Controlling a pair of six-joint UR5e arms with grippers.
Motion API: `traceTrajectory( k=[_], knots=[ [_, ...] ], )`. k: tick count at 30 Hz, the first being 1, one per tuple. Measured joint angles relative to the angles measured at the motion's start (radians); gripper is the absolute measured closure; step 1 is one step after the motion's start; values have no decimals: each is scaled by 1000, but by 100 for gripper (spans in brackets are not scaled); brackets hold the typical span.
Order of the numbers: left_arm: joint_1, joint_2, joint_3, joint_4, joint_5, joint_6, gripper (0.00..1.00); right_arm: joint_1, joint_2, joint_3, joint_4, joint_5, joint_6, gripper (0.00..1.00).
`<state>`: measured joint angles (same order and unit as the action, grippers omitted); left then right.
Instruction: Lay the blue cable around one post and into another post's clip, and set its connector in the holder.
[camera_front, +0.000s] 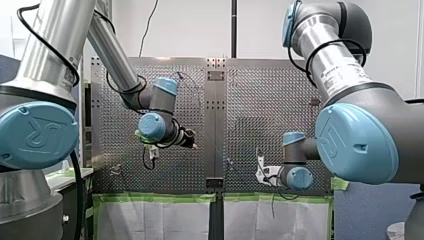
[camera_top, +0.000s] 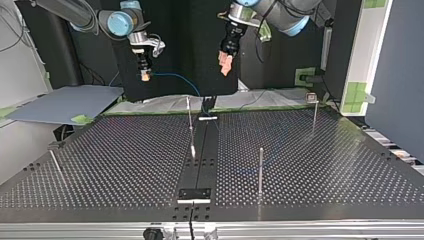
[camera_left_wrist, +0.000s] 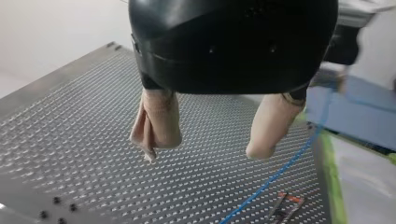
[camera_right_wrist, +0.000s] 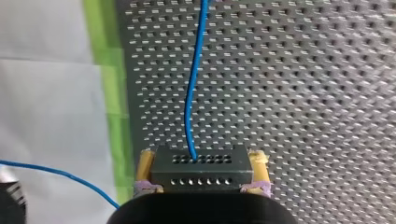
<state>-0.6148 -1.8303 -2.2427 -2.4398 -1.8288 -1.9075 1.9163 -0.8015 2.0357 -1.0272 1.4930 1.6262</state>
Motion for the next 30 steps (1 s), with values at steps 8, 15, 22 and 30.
traceTrajectory(
  k=[8, 15, 22, 30],
  knots=[
    [-58, -78, 45, -1, -69, 78, 0, 5, -72, 2, 17, -3, 5, 100],
    [-58, -151, 57, 9, -98, 151, 0, 6, -76, 22, 7, -2, -1, 100],
    [-58, -219, 57, 21, -98, 221, 0, 13, -75, 36, 1, -8, -1, 100],
    [-59, -236, 67, 27, -93, 304, 0, 26, -73, 38, 1, -34, 2, 100]
  ],
)
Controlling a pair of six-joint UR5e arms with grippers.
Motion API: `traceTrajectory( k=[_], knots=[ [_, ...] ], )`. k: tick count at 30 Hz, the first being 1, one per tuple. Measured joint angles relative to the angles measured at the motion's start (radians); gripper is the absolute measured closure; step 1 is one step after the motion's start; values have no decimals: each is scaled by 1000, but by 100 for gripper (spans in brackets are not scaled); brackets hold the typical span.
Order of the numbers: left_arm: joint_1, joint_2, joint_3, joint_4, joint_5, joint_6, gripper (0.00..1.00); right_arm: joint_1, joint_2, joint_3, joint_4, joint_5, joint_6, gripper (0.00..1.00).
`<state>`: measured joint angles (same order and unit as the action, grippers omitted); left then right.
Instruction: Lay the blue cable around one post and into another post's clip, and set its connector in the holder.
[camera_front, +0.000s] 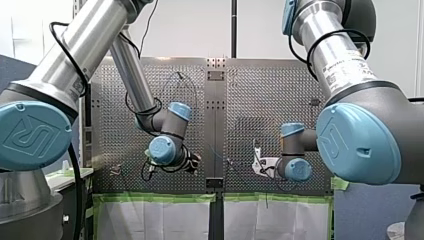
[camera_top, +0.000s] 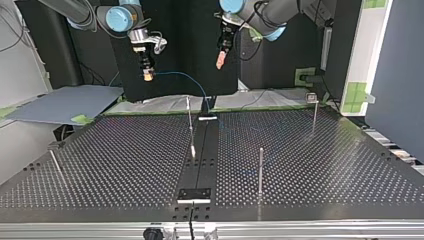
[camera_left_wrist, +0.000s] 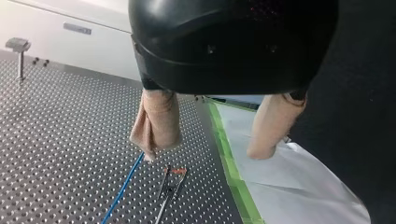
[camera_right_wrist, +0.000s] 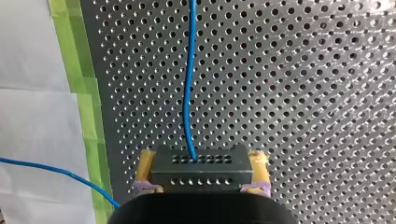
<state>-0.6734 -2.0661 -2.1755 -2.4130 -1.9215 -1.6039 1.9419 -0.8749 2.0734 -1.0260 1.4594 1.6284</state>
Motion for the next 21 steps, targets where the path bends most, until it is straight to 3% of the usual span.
traceTrajectory(
  k=[12, 21],
  knots=[
    [-12, -1, 4, 100, 6, 132, 0, 14, 5, 0, -14, -19, 6, 100],
    [-12, -29, 6, 167, 2, 174, 0, 31, 52, 0, -27, -21, -6, 100]
  ],
)
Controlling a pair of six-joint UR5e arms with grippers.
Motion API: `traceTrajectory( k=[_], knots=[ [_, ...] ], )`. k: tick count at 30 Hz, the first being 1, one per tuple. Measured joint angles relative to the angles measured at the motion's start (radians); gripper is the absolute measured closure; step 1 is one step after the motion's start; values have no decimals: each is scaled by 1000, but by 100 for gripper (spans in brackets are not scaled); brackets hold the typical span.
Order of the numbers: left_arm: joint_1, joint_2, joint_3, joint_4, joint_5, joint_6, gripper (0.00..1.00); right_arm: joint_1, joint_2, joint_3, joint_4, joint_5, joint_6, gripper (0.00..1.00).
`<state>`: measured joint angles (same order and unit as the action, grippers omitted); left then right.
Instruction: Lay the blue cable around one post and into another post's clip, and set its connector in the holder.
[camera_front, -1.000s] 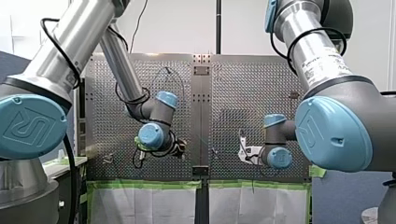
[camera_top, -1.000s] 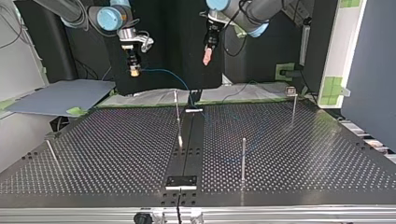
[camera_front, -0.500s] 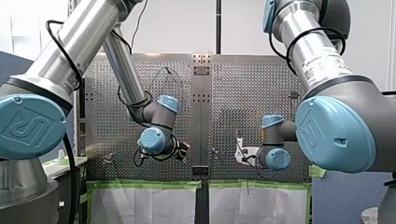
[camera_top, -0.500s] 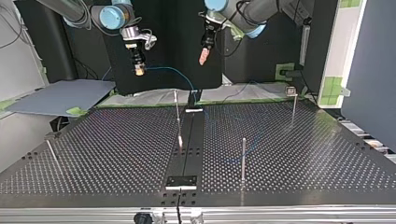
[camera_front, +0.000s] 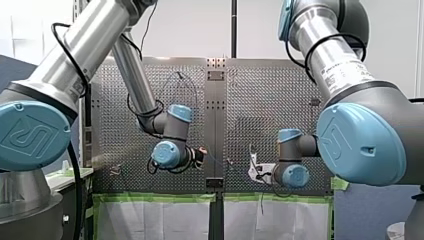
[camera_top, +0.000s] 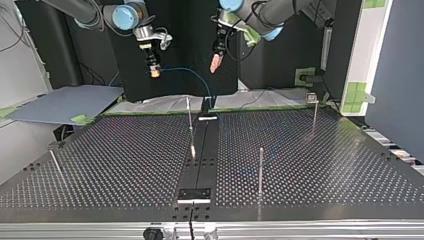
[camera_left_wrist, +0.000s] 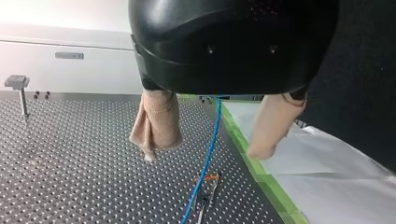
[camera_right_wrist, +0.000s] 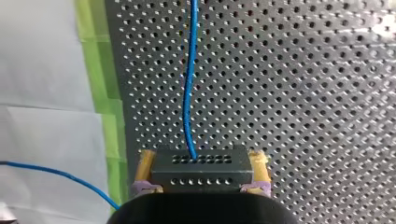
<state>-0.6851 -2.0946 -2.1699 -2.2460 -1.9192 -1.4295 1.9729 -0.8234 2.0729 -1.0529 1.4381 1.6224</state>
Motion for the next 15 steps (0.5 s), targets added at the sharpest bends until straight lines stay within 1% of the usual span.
traceTrajectory(
  k=[3, 5, 10, 15],
  knots=[
    [1, -12, 6, 21, 9, 4, 0, 7, 5, 0, -2, 0, -3, 100],
    [2, -26, 17, 24, 12, 6, 0, 13, 6, 0, -2, 0, -8, 100],
    [2, -77, 54, 37, 10, 18, 0, 28, 6, 0, 1, -2, -20, 100],
    [6, -122, 80, 52, 9, -2, 0, 43, 6, 0, 6, -16, -28, 100]
  ],
)
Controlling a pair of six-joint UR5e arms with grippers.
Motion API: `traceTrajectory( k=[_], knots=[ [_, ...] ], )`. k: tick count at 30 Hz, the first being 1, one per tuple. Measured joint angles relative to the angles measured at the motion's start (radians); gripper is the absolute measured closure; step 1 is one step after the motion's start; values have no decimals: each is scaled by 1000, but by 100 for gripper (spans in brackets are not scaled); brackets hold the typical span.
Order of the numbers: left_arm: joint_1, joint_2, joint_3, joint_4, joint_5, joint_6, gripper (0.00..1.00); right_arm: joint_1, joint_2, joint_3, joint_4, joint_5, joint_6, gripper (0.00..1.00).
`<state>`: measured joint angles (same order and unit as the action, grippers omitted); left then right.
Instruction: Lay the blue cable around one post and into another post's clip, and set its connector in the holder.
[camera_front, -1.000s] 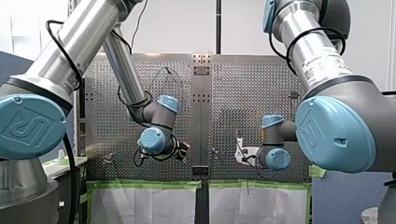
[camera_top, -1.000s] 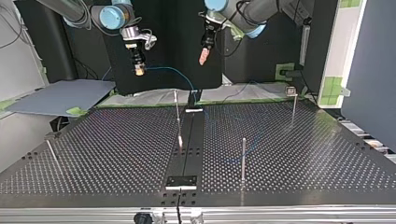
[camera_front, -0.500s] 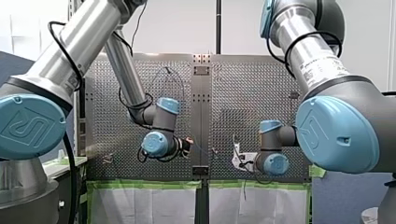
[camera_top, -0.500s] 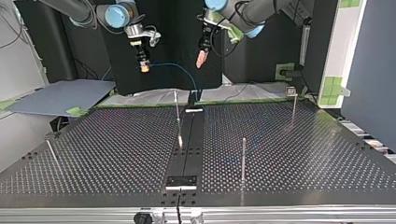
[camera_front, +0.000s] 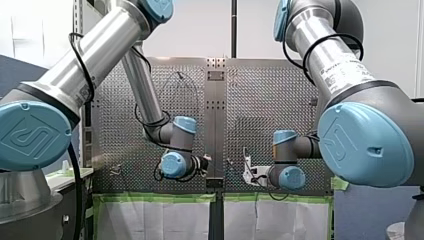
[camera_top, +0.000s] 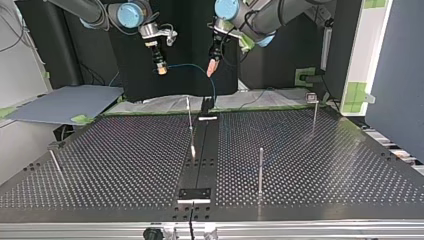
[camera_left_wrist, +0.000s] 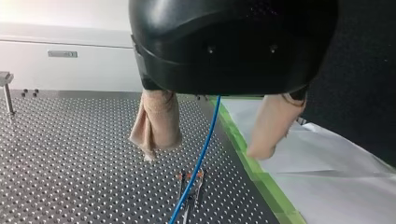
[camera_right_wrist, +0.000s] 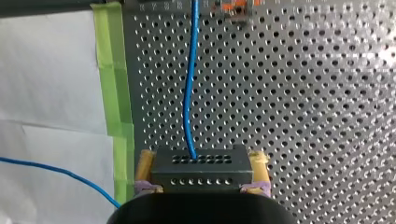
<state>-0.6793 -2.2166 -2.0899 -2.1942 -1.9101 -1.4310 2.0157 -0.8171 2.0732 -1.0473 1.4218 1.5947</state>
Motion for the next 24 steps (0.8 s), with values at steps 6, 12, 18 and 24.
traceTrajectory(
  k=[6, 12, 18, 24],
  knots=[
    [10, -10, 24, -12, 0, -11, 0, 11, 0, 0, -3, -2, 0, 100],
    [16, -10, 37, -16, -27, 6, 0, 21, 0, 0, 0, 5, -1, 100],
    [28, -10, 47, -46, -69, 13, 0, 25, 0, 0, 3, 18, -3, 100],
    [40, 2, 39, -95, -121, -27, 0, 15, 0, -1, 7, 70, -2, 100]
  ],
)
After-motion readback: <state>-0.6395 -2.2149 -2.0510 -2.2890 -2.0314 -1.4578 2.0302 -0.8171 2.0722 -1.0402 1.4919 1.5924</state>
